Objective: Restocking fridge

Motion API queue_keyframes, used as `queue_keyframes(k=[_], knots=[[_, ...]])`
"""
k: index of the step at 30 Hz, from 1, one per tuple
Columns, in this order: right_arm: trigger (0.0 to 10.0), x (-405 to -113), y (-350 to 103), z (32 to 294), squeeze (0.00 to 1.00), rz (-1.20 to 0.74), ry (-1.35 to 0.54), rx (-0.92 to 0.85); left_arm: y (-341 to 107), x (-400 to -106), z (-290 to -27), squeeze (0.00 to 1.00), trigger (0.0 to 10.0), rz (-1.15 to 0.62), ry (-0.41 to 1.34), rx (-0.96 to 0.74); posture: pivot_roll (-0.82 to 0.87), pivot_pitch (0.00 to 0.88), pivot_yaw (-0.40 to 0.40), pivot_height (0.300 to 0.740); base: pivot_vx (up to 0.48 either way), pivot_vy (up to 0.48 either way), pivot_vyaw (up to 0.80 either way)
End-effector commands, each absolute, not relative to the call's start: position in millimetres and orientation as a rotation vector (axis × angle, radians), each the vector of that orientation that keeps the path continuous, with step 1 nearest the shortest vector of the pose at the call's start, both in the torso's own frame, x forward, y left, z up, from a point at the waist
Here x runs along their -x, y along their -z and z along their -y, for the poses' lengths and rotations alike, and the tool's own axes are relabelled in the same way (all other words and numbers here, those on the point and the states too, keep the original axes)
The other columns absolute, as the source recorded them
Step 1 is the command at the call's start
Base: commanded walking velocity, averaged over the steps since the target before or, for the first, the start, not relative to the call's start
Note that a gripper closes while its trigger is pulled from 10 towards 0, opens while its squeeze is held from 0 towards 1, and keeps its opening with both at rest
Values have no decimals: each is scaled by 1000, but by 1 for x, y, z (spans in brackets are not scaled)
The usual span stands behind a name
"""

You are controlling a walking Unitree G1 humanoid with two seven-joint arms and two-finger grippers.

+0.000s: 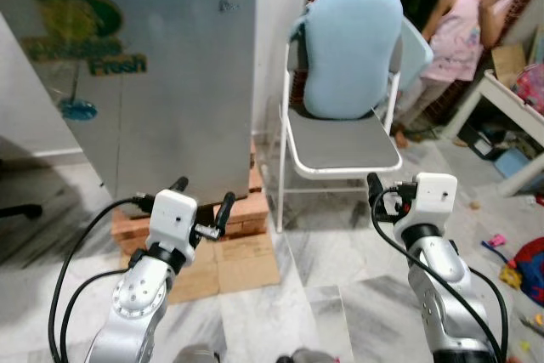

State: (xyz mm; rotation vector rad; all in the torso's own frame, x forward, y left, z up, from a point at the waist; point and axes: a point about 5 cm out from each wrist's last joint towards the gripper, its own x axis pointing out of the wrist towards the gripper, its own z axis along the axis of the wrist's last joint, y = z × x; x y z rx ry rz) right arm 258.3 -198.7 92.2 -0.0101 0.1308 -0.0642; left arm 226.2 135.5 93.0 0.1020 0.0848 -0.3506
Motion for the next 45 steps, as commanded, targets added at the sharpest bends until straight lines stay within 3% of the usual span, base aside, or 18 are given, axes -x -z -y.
queue_keyframes(k=[1,18,31,37,45], knots=[[10000,-256,-95,198,0,-125,63,24,-100,-229,-131,0,10000,-76,380,-86,14,0,-25,740,0,469,-800],[10000,-256,-92,201,0,-147,98,17,-94,-218,-120,0,10000,-160,470,-59,13,0,-32,740,0,459,-800],[10000,-255,-91,205,0,-148,151,-6,-97,-222,-123,0,10000,-131,457,-61,17,0,-31,740,0,0,-800],[10000,-266,-88,204,0,-161,154,11,-97,-236,-119,0,10000,-126,455,-149,55,0,-49,740,0,0,-800],[10000,-258,-87,202,0,-168,162,7,-96,-230,-122,0,10000,-153,405,-77,26,0,-13,740,0,0,-800]])
